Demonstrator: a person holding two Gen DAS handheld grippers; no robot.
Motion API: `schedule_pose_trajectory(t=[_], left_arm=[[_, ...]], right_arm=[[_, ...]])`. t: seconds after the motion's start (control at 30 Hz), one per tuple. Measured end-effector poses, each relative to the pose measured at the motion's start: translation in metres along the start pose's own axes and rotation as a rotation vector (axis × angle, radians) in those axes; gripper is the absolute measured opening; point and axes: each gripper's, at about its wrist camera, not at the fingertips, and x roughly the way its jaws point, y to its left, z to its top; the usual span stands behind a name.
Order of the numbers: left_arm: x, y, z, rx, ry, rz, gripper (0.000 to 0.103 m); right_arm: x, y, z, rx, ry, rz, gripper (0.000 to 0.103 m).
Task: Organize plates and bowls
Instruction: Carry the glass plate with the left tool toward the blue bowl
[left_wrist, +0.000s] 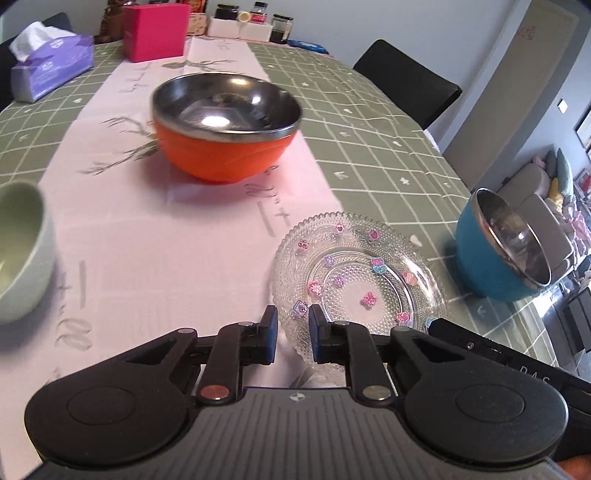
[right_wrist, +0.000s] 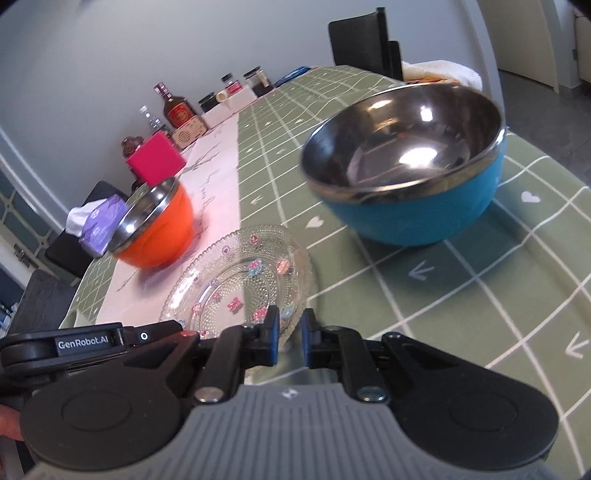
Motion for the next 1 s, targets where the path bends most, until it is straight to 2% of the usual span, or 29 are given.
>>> schedule_pose_trajectory(t=[0.17, 0.27, 0.3, 0.4, 0.43, 0.47, 0.53, 0.67, 0.7, 0.77, 0.83, 0.93, 1.0], left_arm=[[-0.014, 0.016, -0.011, -0.024, -0.004, 0.021, 0.019], [-0.016, 0.025, -0.013, -0.046, -0.023, -0.004, 0.020], [-0.017, 0.027, -0.013, -0.055, -0.036, -0.007, 0.025], [-0.019, 0.033, -0.012, -0.069, -0.098, 0.008, 0.044], [-0.019, 0.034, -0.011, -0.074, -0.119, 0.008, 0.048], [-0.018, 0.035, -0.011, -0.077, -0.133, 0.004, 0.049], [-0.015, 0.037, -0.009, -0.081, -0.151, -0.009, 0.049], [-0.007, 0.037, -0.008, -0.052, -0.144, -0.009, 0.049], [-0.006, 0.036, -0.008, -0.038, -0.152, -0.004, 0.046], [-0.005, 0.035, -0.009, -0.014, -0.154, 0.005, 0.040], [-0.004, 0.034, -0.010, -0.004, -0.155, -0.006, 0.033], [-0.003, 0.031, -0.011, 0.019, -0.151, -0.013, 0.024], [-0.003, 0.029, -0.012, 0.028, -0.147, -0.026, 0.022]], right_arm=[[0.002, 0.015, -0.010, -0.040, 0.026, 0.036, 0.011], [0.004, 0.021, -0.012, -0.075, 0.035, 0.046, 0.012], [0.003, 0.022, -0.012, -0.081, 0.035, 0.045, 0.012], [0.001, 0.021, -0.009, -0.106, 0.014, 0.027, 0.020], [0.000, 0.019, -0.006, -0.109, 0.010, 0.026, 0.030], [0.001, 0.018, -0.004, -0.105, 0.011, 0.038, 0.038], [0.001, 0.014, 0.001, -0.090, 0.007, 0.058, 0.039], [0.009, 0.013, 0.009, -0.078, 0.011, 0.057, 0.038], [0.012, 0.011, 0.010, -0.061, 0.017, 0.062, 0.037], [0.017, 0.008, 0.011, -0.033, 0.031, 0.073, 0.031], [0.019, 0.008, 0.010, -0.022, 0.027, 0.082, 0.029], [0.021, 0.008, 0.009, -0.024, 0.032, 0.079, 0.014], [0.023, 0.007, 0.007, -0.013, 0.039, 0.095, 0.011]])
